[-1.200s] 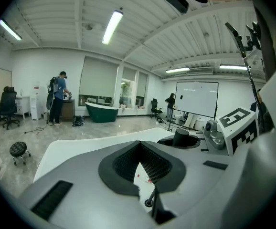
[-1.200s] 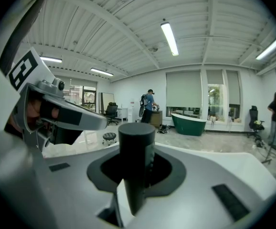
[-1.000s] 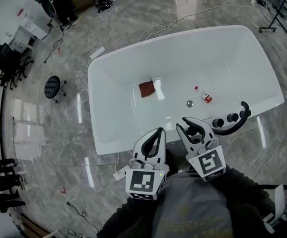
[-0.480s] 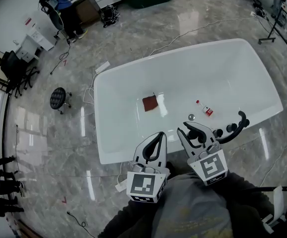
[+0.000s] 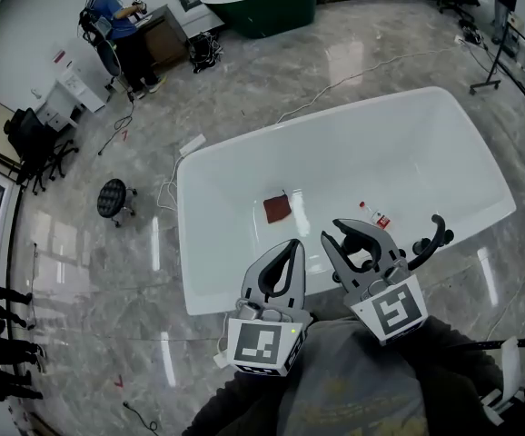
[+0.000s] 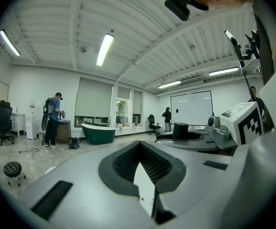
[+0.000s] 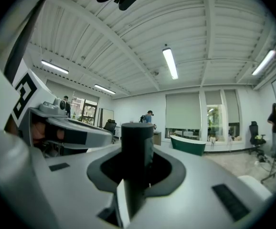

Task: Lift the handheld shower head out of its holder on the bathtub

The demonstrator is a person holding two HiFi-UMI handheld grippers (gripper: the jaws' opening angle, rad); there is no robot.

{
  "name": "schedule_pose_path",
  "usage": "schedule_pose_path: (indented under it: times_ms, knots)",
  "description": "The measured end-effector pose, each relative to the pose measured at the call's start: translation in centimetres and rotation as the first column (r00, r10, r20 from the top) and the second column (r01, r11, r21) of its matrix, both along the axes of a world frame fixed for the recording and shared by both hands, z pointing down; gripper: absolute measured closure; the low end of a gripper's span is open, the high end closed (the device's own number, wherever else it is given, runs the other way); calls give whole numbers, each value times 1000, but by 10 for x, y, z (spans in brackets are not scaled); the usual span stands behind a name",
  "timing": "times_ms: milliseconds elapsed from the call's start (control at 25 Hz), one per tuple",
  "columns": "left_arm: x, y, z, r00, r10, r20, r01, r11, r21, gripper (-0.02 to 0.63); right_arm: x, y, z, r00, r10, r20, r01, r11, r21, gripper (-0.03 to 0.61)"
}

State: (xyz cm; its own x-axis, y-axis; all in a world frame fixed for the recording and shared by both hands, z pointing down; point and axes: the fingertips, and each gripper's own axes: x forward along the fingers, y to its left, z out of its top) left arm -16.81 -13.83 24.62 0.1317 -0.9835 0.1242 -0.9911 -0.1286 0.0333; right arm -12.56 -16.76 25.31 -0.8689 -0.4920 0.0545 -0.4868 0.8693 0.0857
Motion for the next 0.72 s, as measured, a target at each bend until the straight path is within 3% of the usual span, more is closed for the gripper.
schedule_pose_path:
  times_ms: [320,720]
  knots:
    - [-3,1,-30,999,-31,27,28,995,91,611,-1,8,-49,996,-44,74,38,996,81,486]
    - [-9,1,-18,1000,-26,-2,26,998,57,611,-12,12,-40,997,-52,53,48,996,73,486]
